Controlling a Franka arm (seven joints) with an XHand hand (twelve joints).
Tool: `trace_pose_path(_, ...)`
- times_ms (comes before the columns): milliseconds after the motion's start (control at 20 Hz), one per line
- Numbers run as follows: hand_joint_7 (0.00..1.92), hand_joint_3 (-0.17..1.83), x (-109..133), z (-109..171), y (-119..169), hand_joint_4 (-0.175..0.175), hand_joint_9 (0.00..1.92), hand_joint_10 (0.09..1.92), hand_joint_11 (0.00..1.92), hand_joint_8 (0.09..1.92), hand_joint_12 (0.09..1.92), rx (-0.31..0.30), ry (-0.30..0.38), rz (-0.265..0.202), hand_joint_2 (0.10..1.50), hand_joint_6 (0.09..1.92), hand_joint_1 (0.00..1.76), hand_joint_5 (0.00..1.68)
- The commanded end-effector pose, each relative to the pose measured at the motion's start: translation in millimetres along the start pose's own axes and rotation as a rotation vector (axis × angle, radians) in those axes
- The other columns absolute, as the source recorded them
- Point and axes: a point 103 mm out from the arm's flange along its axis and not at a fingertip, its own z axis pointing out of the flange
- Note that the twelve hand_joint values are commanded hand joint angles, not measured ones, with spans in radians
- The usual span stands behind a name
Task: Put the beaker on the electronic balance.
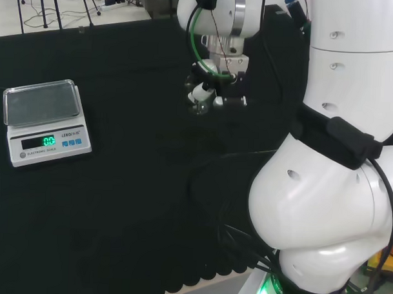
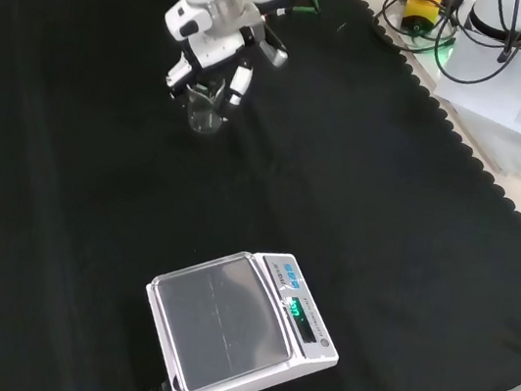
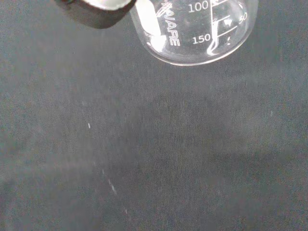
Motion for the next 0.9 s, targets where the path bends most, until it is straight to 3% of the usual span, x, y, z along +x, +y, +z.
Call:
trace_pose_path(50,0.75,-0.17,5,-34,-10,0.000,0.99,1.30,1.09,1.51,1.10,-0.036,-0.026,-0.004,1.36,1.47,1.13,0.65)
trace_pose_path(350,0.76,-0.17,15,-39,-8,-0.002,1.00,1.30,1.10,1.51,1.09,-0.031,-0.033,-0.022,1.35,1.45,1.14,0.67)
trace_pose_path(500,0.76,-0.17,33,-41,-3,-0.003,1.00,1.30,1.11,1.51,1.08,-0.028,-0.033,-0.047,1.35,1.44,1.14,0.67)
trace_pose_path(900,0.77,-0.17,131,-42,15,-0.003,1.02,1.30,1.12,1.50,1.08,-0.023,-0.069,-0.195,1.35,1.42,1.14,0.68)
